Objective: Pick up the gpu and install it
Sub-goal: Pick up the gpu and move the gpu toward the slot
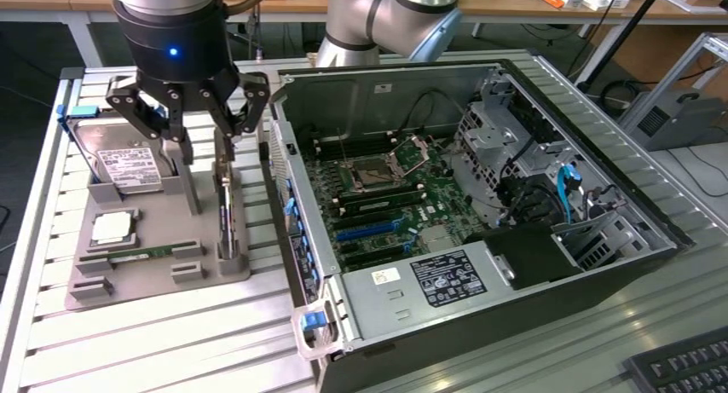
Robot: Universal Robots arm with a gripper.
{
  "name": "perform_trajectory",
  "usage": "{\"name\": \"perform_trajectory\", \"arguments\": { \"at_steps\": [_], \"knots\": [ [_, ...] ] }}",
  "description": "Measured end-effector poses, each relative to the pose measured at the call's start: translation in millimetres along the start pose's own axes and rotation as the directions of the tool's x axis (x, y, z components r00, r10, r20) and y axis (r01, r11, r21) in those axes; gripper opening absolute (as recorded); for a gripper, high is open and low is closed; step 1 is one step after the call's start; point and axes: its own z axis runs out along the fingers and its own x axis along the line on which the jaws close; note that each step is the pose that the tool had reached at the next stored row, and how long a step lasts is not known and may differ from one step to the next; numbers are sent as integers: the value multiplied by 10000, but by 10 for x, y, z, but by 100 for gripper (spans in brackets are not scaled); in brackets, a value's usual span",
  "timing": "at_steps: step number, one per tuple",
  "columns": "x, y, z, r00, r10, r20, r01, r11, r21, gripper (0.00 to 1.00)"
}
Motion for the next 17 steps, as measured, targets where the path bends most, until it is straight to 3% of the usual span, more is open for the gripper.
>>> {"name": "perform_trajectory", "arguments": {
  "at_steps": [17],
  "knots": [
    [-52, 8, 33, 10000, 0, 1, 0, 10000, 1, 48]
  ]
}}
